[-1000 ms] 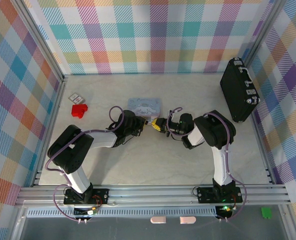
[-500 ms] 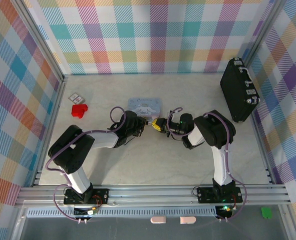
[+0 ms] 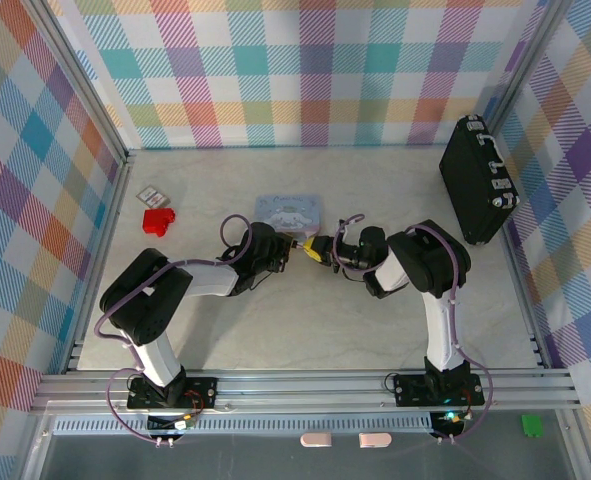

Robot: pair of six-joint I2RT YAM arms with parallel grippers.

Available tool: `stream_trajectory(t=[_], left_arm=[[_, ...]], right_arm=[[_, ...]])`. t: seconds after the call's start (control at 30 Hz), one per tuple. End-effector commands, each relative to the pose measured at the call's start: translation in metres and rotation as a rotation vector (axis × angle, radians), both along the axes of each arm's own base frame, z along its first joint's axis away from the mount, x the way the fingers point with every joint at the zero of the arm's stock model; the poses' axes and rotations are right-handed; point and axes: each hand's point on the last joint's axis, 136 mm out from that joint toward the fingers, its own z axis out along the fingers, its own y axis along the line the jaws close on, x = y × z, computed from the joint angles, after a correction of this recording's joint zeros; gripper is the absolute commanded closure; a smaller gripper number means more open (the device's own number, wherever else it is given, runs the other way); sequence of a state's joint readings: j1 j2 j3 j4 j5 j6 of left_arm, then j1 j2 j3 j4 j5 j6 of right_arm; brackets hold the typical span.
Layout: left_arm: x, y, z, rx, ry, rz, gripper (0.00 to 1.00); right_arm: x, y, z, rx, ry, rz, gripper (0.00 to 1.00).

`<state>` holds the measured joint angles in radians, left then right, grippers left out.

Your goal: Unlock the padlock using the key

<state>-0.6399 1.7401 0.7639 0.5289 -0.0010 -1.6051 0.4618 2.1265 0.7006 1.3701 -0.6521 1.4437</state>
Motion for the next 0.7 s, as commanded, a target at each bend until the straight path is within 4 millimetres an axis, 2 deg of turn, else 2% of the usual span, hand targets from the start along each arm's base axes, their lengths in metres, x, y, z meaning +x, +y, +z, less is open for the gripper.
stream_trajectory(t=[0.0,0.33,0.67], left_arm=[[-0.055,-0.1,0.094,-0.329,-0.162,-0.405,1.0],[-0.071,-0.108,0.103,-0.361,-0.179,-0.484,1.0],[-0.077,-0.127,0.109,-0.381,-0.186,-0.538,1.0]], right_arm=[[-0.009,0.018,0.016,0.048,-0.019,0.072,1.0],[0.009,-0.001,0.016,0.063,-0.01,0.081,1.0],[0.004,0.007,0.032,0.072,-0.075,0.122,1.0]])
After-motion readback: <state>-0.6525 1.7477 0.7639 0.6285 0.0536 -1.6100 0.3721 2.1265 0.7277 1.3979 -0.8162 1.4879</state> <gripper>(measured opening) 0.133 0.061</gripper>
